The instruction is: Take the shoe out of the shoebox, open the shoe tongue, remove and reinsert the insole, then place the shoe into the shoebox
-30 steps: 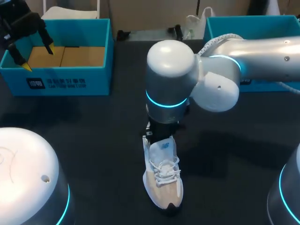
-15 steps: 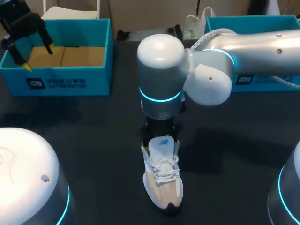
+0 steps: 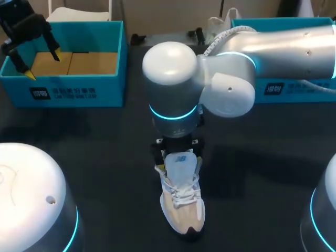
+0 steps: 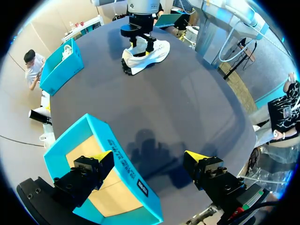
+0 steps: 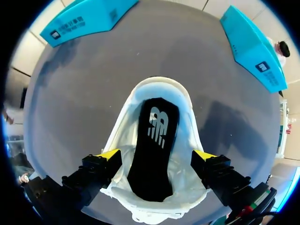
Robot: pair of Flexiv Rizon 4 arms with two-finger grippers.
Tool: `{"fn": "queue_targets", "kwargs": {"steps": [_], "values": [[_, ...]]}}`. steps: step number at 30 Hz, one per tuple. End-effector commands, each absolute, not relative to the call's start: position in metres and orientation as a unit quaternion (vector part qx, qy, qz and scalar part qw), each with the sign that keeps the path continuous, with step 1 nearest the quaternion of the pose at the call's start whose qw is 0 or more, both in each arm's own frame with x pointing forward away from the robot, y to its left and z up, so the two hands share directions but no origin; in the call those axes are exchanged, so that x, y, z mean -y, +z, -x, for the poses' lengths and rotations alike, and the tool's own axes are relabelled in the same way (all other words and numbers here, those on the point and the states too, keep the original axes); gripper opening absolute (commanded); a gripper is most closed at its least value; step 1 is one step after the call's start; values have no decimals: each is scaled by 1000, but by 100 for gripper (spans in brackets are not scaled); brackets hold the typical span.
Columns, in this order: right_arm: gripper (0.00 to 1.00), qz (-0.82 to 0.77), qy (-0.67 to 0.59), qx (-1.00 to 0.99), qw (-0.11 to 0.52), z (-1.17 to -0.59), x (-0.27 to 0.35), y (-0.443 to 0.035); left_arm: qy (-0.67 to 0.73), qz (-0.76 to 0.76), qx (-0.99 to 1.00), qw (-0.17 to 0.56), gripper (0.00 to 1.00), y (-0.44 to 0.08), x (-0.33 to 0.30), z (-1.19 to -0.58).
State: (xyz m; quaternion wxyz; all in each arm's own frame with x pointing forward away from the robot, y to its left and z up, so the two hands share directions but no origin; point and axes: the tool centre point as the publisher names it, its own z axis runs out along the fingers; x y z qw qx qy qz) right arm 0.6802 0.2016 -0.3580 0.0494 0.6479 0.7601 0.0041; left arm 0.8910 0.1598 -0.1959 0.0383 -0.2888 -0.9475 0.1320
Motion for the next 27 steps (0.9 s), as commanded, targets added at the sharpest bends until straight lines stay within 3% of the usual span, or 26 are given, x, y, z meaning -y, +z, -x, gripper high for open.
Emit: {"fn": "queue_targets", "kwargs": {"steps": [1,15,27], "values": [[100,-651,14,-757,51,-671,-197,-350,131,289,948,39,100,-196,-160,-891],[100,-650,20,-760,27,-670,-191,-350,131,289,948,39,100,-196,-160,-891],[100,-652,21,-756,54,-658,-193,-339,131,289,948,39,100,-196,-160,-891]]}}
